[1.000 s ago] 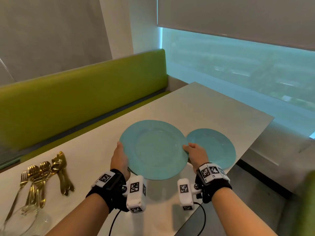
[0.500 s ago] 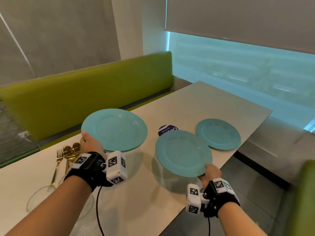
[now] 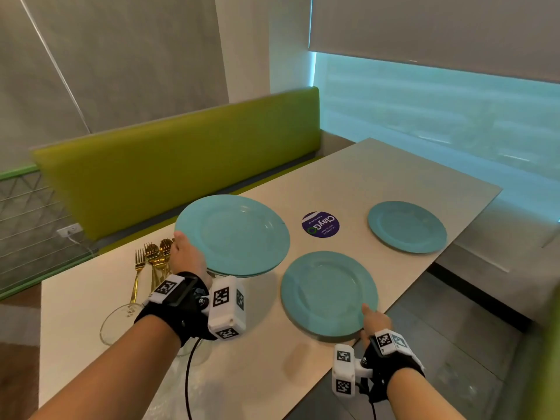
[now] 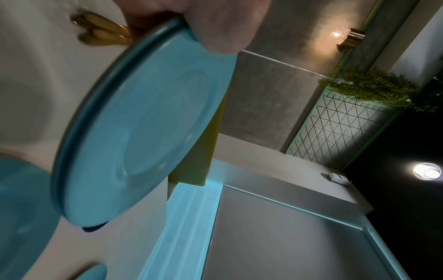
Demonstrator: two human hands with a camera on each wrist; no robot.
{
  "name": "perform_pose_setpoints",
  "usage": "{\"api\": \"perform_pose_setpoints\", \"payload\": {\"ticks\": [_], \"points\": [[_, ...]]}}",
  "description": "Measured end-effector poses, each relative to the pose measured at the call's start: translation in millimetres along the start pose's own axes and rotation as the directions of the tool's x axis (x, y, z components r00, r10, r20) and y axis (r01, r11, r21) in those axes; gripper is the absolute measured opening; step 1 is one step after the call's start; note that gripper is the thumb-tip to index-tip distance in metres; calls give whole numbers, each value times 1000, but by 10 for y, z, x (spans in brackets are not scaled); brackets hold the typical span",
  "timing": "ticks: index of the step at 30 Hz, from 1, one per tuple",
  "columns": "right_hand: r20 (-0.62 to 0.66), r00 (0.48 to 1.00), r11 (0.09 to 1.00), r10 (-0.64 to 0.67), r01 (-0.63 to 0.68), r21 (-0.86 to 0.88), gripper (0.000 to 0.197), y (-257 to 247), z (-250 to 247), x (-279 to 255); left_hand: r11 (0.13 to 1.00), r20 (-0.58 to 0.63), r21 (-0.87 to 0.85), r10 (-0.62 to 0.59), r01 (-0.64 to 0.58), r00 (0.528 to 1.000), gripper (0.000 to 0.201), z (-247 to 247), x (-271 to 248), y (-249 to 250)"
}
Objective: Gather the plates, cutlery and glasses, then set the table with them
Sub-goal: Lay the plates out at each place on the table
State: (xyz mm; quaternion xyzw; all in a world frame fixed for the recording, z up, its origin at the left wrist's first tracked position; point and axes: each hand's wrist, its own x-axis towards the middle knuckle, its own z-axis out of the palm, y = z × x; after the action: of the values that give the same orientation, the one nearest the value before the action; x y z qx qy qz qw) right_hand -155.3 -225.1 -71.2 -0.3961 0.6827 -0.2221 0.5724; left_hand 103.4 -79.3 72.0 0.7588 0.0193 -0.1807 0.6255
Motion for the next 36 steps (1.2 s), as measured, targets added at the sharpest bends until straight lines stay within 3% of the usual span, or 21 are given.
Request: {"api": "perform_pose_setpoints", "payload": {"ticks": [9, 14, 16, 18, 19, 23, 29, 36], "points": [[65, 997, 994, 33, -26, -109, 51, -87, -11, -59, 979, 50, -184, -83, 91, 995, 56, 20, -5, -42], [95, 991, 957, -96, 118, -264, 53, -431, 2, -206, 949, 113, -272, -131, 157, 985, 58, 70, 28, -50], [172, 974, 967, -144, 175, -183, 49, -599, 85, -165, 946, 168, -264, -144, 185, 975, 61, 116, 52, -33], [243, 947, 972, -210, 230, -55, 17, -826, 193, -250, 945, 202, -261, -147, 198, 968, 60, 161, 69, 6], [283, 929, 967, -238, 253, -15, 10, -942, 239, -325, 943, 218, -262, -148, 204, 965, 59, 185, 53, 33], [371, 878, 952, -303, 293, 85, 19, -1312, 404, -482, 950, 244, -241, -138, 198, 960, 63, 349, 51, 89], [317, 884, 939, -343, 334, 84, 18, -1636, 540, -172, 953, 225, -234, -138, 191, 964, 65, 752, 299, 143], [334, 898, 958, -287, 268, 103, 18, -2091, 638, 427, 911, 236, -317, -191, 262, 953, 57, 1278, 477, 429]]}}
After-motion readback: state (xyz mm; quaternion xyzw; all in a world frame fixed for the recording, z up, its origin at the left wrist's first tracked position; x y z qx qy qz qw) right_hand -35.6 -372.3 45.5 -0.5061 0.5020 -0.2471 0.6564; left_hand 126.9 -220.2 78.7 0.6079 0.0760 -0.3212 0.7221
